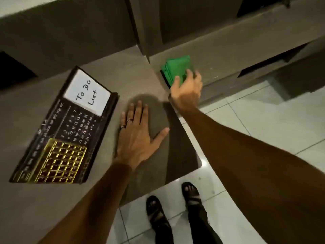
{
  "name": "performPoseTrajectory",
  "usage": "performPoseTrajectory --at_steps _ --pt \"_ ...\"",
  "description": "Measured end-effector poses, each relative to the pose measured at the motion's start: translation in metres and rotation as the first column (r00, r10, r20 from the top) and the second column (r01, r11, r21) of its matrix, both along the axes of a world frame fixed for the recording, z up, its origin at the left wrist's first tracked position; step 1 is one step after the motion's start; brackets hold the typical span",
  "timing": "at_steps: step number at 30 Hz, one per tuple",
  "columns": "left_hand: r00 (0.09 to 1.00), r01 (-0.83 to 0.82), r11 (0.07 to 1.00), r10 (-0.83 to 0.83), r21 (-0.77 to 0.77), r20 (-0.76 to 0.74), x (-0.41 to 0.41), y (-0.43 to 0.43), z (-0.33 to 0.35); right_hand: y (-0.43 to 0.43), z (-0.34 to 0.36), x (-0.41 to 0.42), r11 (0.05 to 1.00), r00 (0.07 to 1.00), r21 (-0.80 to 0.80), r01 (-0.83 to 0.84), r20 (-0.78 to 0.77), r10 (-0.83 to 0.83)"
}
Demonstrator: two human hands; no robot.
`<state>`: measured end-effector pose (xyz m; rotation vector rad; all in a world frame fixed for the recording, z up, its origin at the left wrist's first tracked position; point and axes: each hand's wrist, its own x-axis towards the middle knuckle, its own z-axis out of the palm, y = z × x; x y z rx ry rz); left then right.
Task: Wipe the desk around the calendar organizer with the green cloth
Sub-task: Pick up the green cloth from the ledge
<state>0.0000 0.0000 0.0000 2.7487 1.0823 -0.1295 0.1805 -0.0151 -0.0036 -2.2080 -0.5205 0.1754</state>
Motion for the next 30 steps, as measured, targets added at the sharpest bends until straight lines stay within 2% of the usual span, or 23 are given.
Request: performPoseTrajectory --at_steps 4,9,12,16,20,24,27,30 --pt "1.000 -0.002 0.997 0.002 0.080 -0.003 0.000 0.004 -0.012 0.022 -0.025 0.028 0.963 0.922 -0.040 0.268 -0.280 -0.268" --pt "0.999 0.005 0.996 -0.008 0.093 0.040 0.001 0.006 -0.014 0.050 -0.037 0.053 0.907 0.843 -0.178 0.383 -0.333 -0.422" --pt "0.998 -0.001 0.996 -0.003 0.085 0.056 0.000 0.005 -0.014 0.056 -0.039 0.059 0.894 0.794 -0.151 0.422 -0.415 -0.444" --pt "1.000 -0.004 0.998 0.002 0.062 0.030 0.002 0.006 -0.013 0.057 -0.029 0.054 0.914 0.774 0.033 0.404 -0.545 -0.322" --pt "1.000 0.005 0.998 -0.006 0.058 0.024 0.001 0.006 -0.013 0.046 0.000 0.039 0.877 0.752 0.230 0.422 -0.630 -0.197" --pt "0.999 0.000 0.997 -0.004 0.075 0.045 0.000 0.005 -0.011 0.021 0.042 0.013 0.806 0.694 0.452 0.382 -0.716 0.073" --pt "1.000 -0.002 0.999 0.001 0.036 0.024 0.001 0.003 -0.008 -0.003 0.067 -0.009 0.749 0.606 0.570 0.337 -0.740 0.291" --pt "1.000 0.026 0.999 -0.025 -0.040 0.018 -0.002 0.009 0.005 -0.025 0.082 -0.034 0.700 0.461 0.618 0.357 -0.769 0.444"
